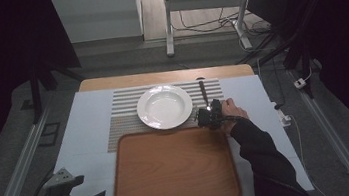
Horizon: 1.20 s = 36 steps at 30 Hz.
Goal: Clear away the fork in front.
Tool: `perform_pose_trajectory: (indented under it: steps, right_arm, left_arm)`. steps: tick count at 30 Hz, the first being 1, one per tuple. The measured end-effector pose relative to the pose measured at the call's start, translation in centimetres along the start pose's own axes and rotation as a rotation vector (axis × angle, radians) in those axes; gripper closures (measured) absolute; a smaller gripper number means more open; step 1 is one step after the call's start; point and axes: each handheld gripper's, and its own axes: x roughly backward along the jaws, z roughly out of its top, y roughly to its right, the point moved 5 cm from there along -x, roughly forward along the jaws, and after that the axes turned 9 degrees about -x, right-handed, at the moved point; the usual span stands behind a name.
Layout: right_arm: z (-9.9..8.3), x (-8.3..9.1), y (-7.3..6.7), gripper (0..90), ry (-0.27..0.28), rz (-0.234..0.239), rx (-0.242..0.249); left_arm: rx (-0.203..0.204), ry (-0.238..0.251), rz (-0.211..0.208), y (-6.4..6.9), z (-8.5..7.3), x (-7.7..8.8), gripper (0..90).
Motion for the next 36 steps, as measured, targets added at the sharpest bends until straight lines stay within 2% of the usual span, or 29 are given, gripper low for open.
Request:
perform_pose_trajectory:
  steps: [2,5,7,9,10,11,12,13,15,17,18,20,21,22,24,26,29,30,31,32,33,35,36]
  right_arm:
    - [0.0,-0.1,-0.1,45.4,0.004,-0.016,0.004]
    - [0.1,-0.4,-0.3,51.3,0.025,0.005,0.017]
    - [0.1,-0.6,-0.4,56.2,0.036,-0.017,0.030]
    - [0.1,-0.5,-0.5,59.8,0.028,-0.004,0.040]
    - [0.0,-0.6,-0.8,67.9,0.029,-0.015,0.054]
    - [0.0,-0.6,-1.0,71.7,0.027,0.005,0.053]
    - [0.0,-0.6,-1.0,71.7,0.027,0.005,0.053]
    - [0.0,-0.8,-1.2,77.8,0.032,-0.004,0.062]
    - [0.0,-0.9,-1.4,83.3,0.031,0.001,0.073]
    - [-0.1,-0.8,-1.5,85.3,0.013,-0.031,0.098]
    - [-0.1,-0.7,-1.6,86.0,0.012,-0.032,0.101]
    - [0.0,-0.6,-1.5,87.5,0.035,-0.058,0.097]
    - [0.0,-0.5,-1.4,88.0,0.026,-0.038,0.102]
    - [0.0,-0.5,-1.4,88.0,0.026,-0.038,0.102]
    - [0.1,0.0,-1.0,88.9,0.032,-0.088,0.106]
    - [0.1,0.0,-1.0,88.9,0.051,-0.082,0.093]
    - [0.0,0.4,-0.8,89.1,0.043,-0.097,0.087]
    - [0.0,0.6,-0.7,89.2,0.067,-0.097,0.075]
    - [-0.1,0.9,-0.6,89.2,0.059,-0.093,0.073]
    - [-0.1,1.1,-0.6,89.2,0.064,-0.055,0.067]
    - [-0.1,1.3,-0.5,89.2,0.073,-0.082,0.060]
    - [-0.2,1.6,-0.4,89.2,0.066,-0.087,0.059]
    - [-0.3,2.0,-0.4,89.2,0.076,-0.084,0.041]
  left_arm:
    - [0.000,-0.001,0.000,0.0,0.0,0.0,2.1]
    - [-0.001,0.000,0.001,0.0,0.0,0.0,2.2]
    - [-0.001,-0.001,0.001,0.0,0.0,0.0,2.1]
    - [-0.002,-0.002,0.002,0.0,0.0,0.0,2.2]
    - [-0.003,-0.003,0.002,0.0,0.0,0.0,2.1]
    - [-0.003,-0.001,0.002,0.0,0.0,0.0,2.2]
    - [-0.002,0.000,0.003,0.0,0.0,0.0,2.2]
    - [-0.002,0.000,0.003,0.0,0.0,0.0,2.2]
    - [-0.003,-0.001,0.003,0.0,0.0,0.0,2.2]
    - [-0.003,-0.001,0.003,0.0,0.0,0.0,2.2]
    - [-0.003,-0.001,0.003,0.0,0.0,0.0,2.2]
    - [-0.004,-0.001,0.002,0.0,0.0,0.0,2.2]
    - [-0.004,-0.001,0.002,0.0,0.0,0.0,2.2]
    - [-0.004,-0.001,0.002,0.0,0.0,0.0,2.2]
    - [-0.004,-0.002,0.002,0.0,0.0,0.0,2.2]
    - [-0.004,-0.001,0.003,0.0,0.0,0.0,2.2]
    - [-0.004,-0.003,0.001,0.0,0.0,0.0,2.2]
    - [-0.003,0.000,0.002,0.0,0.0,0.0,2.2]
    - [-0.003,-0.001,0.002,0.0,0.0,0.0,2.2]
    - [-0.003,-0.001,0.003,0.0,0.0,0.0,2.2]
    - [-0.004,-0.001,0.003,0.0,0.0,0.0,2.2]
    - [-0.003,-0.001,0.003,0.0,0.0,0.0,2.2]
    - [-0.003,-0.001,0.003,0.0,0.0,0.0,2.2]
